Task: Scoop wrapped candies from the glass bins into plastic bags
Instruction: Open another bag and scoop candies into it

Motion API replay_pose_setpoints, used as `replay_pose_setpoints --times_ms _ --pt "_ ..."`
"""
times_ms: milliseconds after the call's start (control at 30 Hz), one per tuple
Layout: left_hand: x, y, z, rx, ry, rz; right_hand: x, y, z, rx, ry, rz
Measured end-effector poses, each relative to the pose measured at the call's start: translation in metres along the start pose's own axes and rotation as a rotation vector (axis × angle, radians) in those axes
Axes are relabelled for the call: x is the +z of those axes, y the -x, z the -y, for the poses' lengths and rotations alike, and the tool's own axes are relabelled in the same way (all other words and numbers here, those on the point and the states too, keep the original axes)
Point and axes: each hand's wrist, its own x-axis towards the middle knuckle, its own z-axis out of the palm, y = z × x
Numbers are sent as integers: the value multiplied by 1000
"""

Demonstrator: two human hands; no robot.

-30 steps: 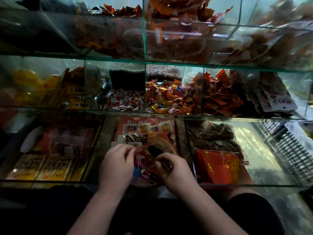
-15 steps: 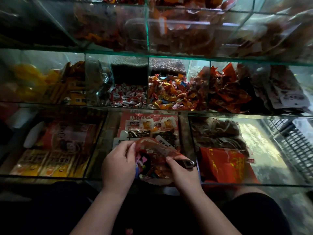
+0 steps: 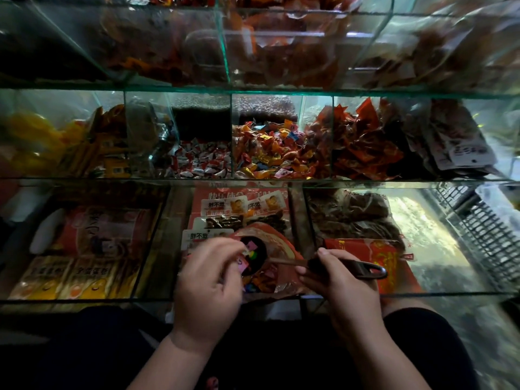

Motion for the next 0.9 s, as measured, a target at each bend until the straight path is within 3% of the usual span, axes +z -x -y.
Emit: replay_pose_setpoints --times_ms 67,200,300,467,633,800,900 --pt "11 2 -9 -196 52 195 -5 1 4 44 -36 -28" --pt "31 3 7 -571 -189 441 -18 13 18 70 -111 -16" --pt "34 6 17 -640 -240 521 -25 29 34 76 -148 4" --pt "37 9 21 -540 -292 511 -28 56 57 94 -178 128" --pt "37 6 14 -335 -308 387 -24 72 69 25 -174 221" --pt "33 -31 0 -120 -224 255 -14 70 90 -51 -254 187" --pt "26 -61 -9 -92 -67 172 -8 64 110 -91 -387 171"
